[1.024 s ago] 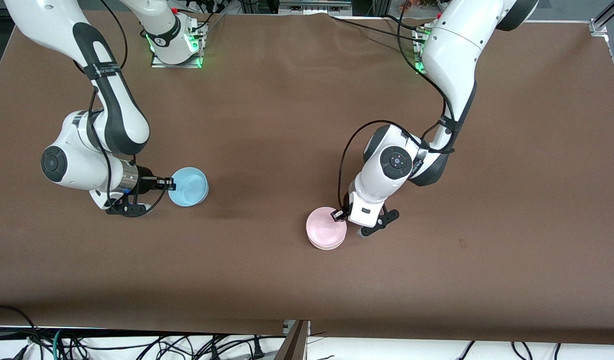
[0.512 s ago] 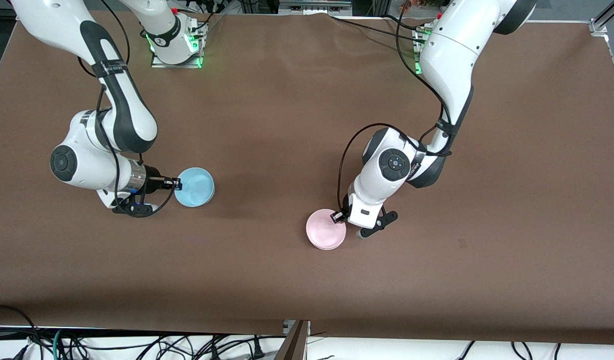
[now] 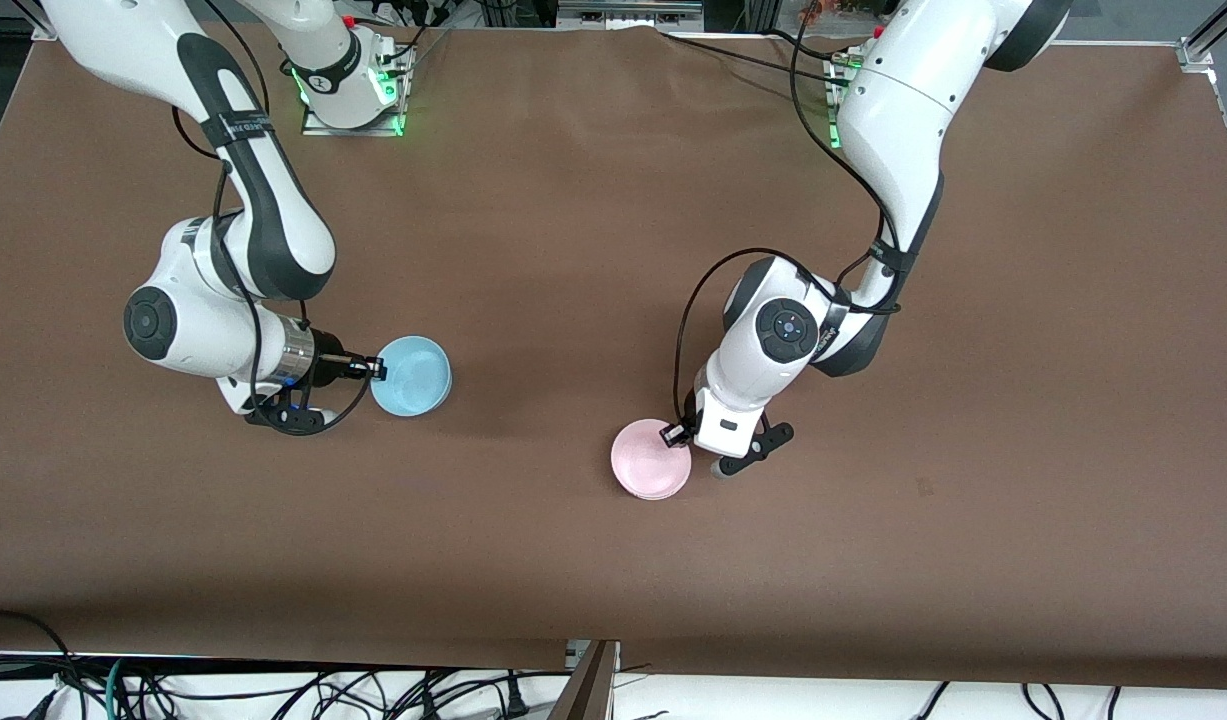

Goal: Stack pink and blue bowls on white bowl
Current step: 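Lift the blue bowl with the right gripper while the left gripper withdraws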

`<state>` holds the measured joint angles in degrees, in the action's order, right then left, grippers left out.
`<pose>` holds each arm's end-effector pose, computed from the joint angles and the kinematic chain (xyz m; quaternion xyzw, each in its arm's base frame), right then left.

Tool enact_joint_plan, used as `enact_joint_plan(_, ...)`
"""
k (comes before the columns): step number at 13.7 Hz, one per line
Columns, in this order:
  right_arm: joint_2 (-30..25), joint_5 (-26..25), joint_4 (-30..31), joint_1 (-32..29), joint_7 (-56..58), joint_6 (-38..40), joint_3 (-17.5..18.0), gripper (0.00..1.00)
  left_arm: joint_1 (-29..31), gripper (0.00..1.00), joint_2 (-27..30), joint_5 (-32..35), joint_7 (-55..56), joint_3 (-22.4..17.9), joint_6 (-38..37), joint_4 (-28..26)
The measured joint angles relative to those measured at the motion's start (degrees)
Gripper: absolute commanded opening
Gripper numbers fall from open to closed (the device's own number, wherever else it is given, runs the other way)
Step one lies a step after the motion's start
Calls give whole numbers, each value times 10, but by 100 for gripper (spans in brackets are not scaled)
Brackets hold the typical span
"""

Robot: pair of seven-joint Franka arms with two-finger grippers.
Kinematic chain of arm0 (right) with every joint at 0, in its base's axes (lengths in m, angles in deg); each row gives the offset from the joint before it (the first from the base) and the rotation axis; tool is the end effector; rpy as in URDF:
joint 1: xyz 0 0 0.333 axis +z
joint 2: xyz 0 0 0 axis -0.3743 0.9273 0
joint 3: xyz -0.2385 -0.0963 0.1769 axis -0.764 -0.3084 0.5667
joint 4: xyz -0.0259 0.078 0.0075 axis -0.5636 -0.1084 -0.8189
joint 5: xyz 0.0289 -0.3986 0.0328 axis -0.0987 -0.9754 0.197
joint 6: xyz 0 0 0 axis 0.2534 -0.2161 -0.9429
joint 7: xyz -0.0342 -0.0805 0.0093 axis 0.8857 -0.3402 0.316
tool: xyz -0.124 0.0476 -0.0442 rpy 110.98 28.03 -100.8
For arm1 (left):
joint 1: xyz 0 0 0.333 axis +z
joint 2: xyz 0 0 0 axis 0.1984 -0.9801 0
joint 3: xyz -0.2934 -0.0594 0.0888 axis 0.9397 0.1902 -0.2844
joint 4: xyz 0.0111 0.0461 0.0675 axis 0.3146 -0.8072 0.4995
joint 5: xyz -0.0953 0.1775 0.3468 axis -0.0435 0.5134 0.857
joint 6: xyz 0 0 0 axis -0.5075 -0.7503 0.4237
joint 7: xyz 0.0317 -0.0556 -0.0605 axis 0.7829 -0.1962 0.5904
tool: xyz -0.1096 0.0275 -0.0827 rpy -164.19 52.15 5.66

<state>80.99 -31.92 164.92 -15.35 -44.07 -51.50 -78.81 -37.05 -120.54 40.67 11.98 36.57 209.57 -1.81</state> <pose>0.6225 0.1448 0.2481 -0.9869 0.0631 0.0748 0.1283 0.6606 -0.3816 0.1941 0.9498 0.2790 0.0283 0.1389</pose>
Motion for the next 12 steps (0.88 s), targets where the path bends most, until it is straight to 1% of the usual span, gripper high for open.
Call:
enact_joint_plan(2,0,0,-2,5,-12,0,0,0,0,17,0,0,0,0,0,0)
enact_joint_plan(3,0,0,-2,7,-16,0,0,0,0,19,0,0,0,0,0,0)
enact_joint_plan(7,0,1,-2,14,-37,-2,0,0,0,19,0,0,0,0,2,6)
enact_joint_plan(10,2,2,-10,35,-81,-10,1,0,1,18,1,0,1,-2,1,27)
enact_joint_plan(12,5,2,-18,53,-111,-13,1,0,2,18,4,0,2,-4,-15,48)
